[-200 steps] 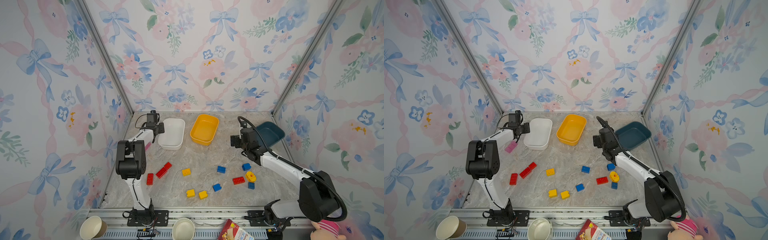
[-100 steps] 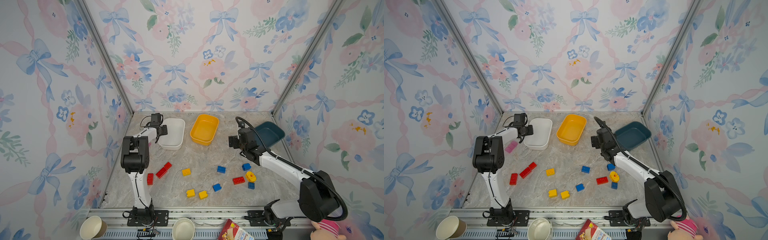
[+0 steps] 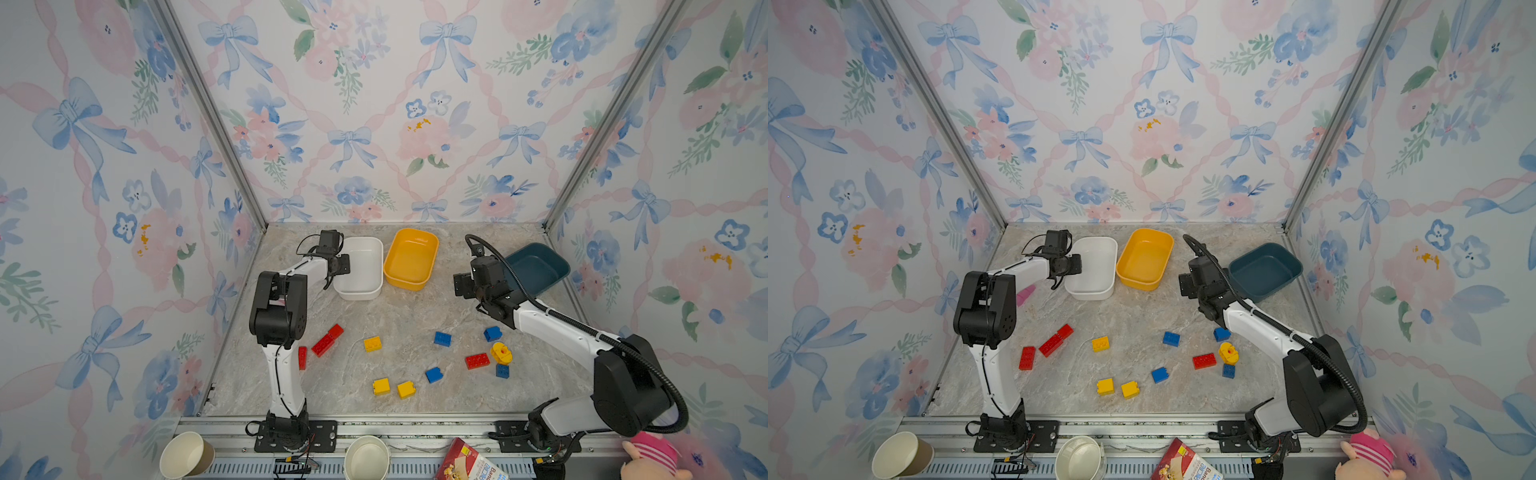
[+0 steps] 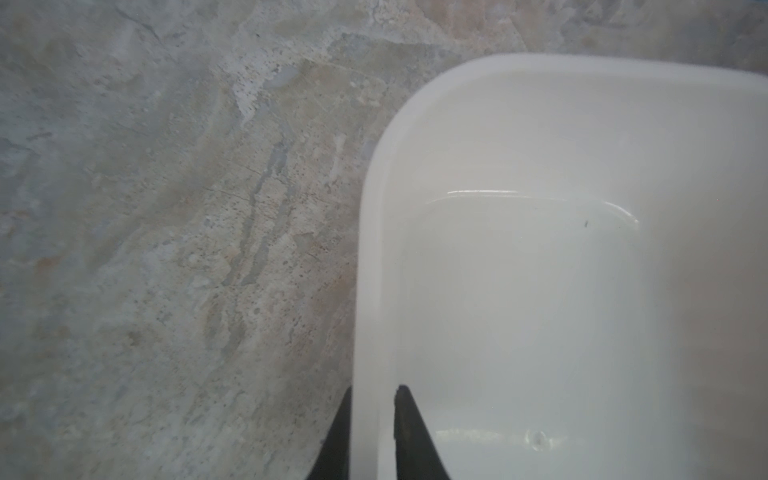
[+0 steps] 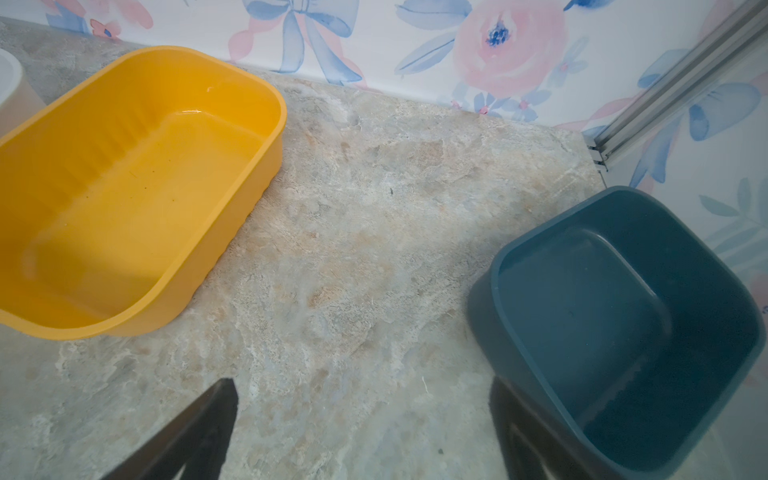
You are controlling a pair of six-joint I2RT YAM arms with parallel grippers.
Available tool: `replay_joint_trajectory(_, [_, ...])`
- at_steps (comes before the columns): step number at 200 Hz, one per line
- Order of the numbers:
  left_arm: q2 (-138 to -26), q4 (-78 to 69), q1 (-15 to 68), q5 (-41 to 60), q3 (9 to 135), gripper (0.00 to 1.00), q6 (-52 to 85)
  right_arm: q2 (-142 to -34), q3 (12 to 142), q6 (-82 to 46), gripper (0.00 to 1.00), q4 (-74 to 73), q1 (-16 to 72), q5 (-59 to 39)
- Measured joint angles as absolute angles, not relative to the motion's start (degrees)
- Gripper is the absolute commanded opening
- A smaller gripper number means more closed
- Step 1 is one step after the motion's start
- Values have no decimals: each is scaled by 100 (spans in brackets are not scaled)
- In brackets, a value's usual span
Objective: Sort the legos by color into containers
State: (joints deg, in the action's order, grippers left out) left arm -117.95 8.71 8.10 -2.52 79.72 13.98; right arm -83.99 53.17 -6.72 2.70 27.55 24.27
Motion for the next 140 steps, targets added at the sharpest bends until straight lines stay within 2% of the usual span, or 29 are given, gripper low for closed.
replay_joint_trajectory(46, [-11673,864,1074,-261,7749,14,1573,-8973,5946,-753,97,523,2755,2425])
replay_joint_trajectory(83, [-11531,945,1251,-436,7599,16,1621,-9793,6871,-801,97,952,2755,2366])
replay_joint_trajectory(104, [-11445,1046,1275,-582,7526,27,1699,-10186,7282,-856,97,1177,2753,2281])
replay_joint_trajectory(140, [-11316,1151,1273,-781,7487,38,1730,-10750,7891,-991,97,1522,2707,1988])
